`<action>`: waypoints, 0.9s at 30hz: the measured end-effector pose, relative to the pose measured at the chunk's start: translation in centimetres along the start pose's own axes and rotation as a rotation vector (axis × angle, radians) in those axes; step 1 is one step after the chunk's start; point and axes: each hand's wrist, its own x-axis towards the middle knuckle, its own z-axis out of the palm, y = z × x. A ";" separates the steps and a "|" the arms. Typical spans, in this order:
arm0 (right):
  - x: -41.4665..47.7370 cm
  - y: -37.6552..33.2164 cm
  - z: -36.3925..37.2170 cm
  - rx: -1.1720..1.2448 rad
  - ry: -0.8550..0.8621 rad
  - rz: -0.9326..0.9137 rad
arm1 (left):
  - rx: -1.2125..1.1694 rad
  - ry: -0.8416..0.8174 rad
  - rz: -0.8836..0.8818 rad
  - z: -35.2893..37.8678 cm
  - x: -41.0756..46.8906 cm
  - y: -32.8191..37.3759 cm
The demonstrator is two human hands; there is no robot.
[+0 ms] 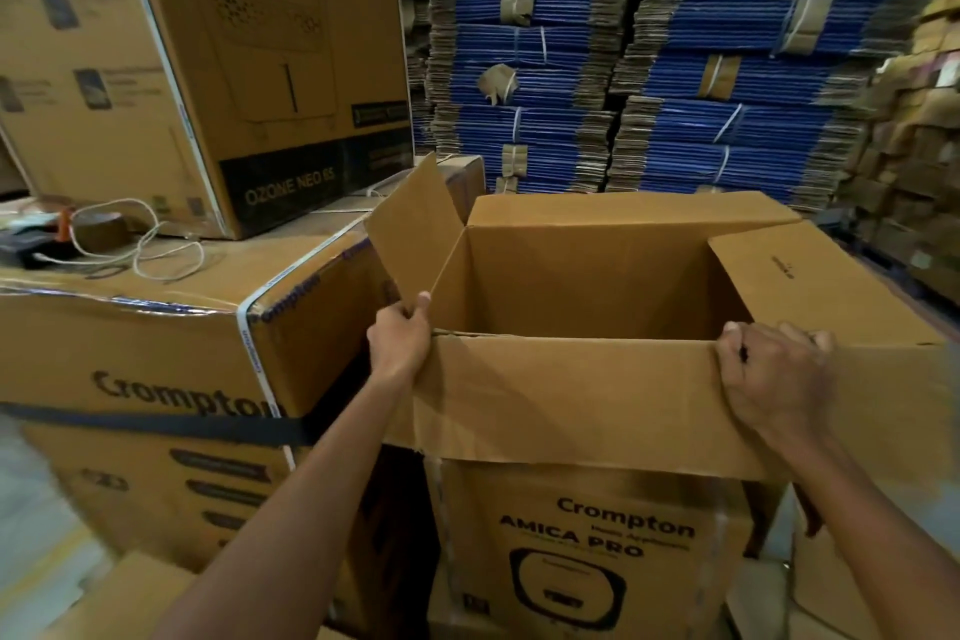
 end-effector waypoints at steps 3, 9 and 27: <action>0.2 0.0 -0.5 -0.002 -0.060 0.019 | 0.098 0.052 -0.029 1.2 0.8 -0.4; 4.6 -0.9 -2.9 -0.064 -0.594 0.189 | 0.200 0.127 0.013 2.1 1.5 -1.0; 9.1 -0.5 -6.9 -0.634 -0.730 0.032 | 0.225 0.168 0.112 2.0 0.8 -1.2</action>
